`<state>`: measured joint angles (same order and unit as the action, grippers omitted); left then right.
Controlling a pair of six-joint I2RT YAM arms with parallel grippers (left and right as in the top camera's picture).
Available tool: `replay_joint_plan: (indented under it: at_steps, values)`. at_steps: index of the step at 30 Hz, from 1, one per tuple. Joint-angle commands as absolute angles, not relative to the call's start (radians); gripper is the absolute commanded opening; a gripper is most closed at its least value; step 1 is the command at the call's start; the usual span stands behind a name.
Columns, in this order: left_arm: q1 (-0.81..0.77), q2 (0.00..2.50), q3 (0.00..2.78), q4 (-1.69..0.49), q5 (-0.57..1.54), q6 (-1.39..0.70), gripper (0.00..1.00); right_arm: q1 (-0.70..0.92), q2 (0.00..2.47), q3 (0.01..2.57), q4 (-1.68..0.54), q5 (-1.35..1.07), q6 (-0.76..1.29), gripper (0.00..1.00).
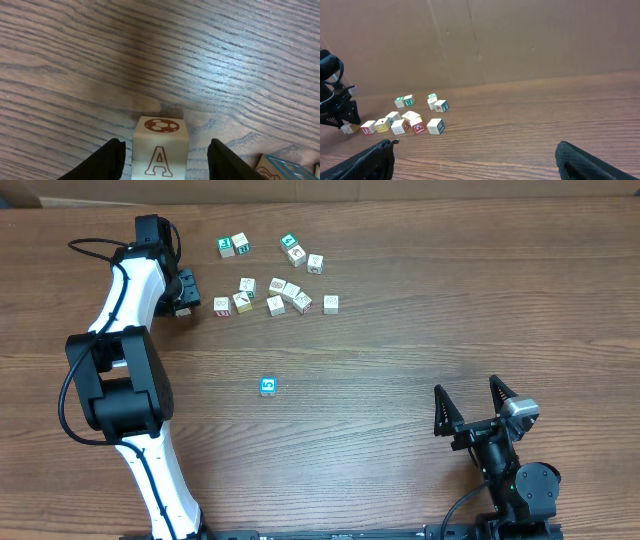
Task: Form a horizontal line
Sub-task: 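Position the left gripper over the white A block, then close the left gripper on the white A block and lift it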
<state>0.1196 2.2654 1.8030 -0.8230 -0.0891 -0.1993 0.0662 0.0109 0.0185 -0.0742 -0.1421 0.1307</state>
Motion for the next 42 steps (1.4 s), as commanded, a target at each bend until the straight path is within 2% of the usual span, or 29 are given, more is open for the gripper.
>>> replay_joint_plan:
  at_steps: [1, 8, 11, 15, 26, 33, 42]
  values:
    - [0.119, 2.273, 1.794, -0.816, -0.086, -0.167, 0.49, 0.061, 0.003, 0.008, -0.070, -0.143, 0.133, 1.00]
    - [0.119, 2.284, 1.794, -0.810, -0.086, -0.160, 0.47, 0.061, 0.003, 0.008, -0.070, -0.143, 0.133, 1.00]
    - [0.119, 2.285, 1.794, -0.810, -0.086, -0.158, 0.40, 0.061, 0.003, 0.008, -0.070, -0.143, 0.133, 1.00]
    - [0.119, 2.285, 1.794, -0.810, -0.089, -0.157, 0.35, 0.061, 0.003, 0.008, -0.070, -0.143, 0.133, 1.00]
    - [0.119, 2.285, 1.794, -0.812, -0.089, -0.156, 0.38, 0.061, 0.003, 0.008, -0.070, -0.143, 0.133, 1.00]
    - [0.119, 2.278, 1.795, -0.812, -0.089, -0.157, 0.24, 0.061, 0.003, 0.008, -0.070, -0.143, 0.133, 1.00]
    - [0.119, 2.136, 1.799, -0.849, -0.088, -0.165, 0.24, 0.061, 0.003, 0.008, -0.070, -0.143, 0.133, 1.00]
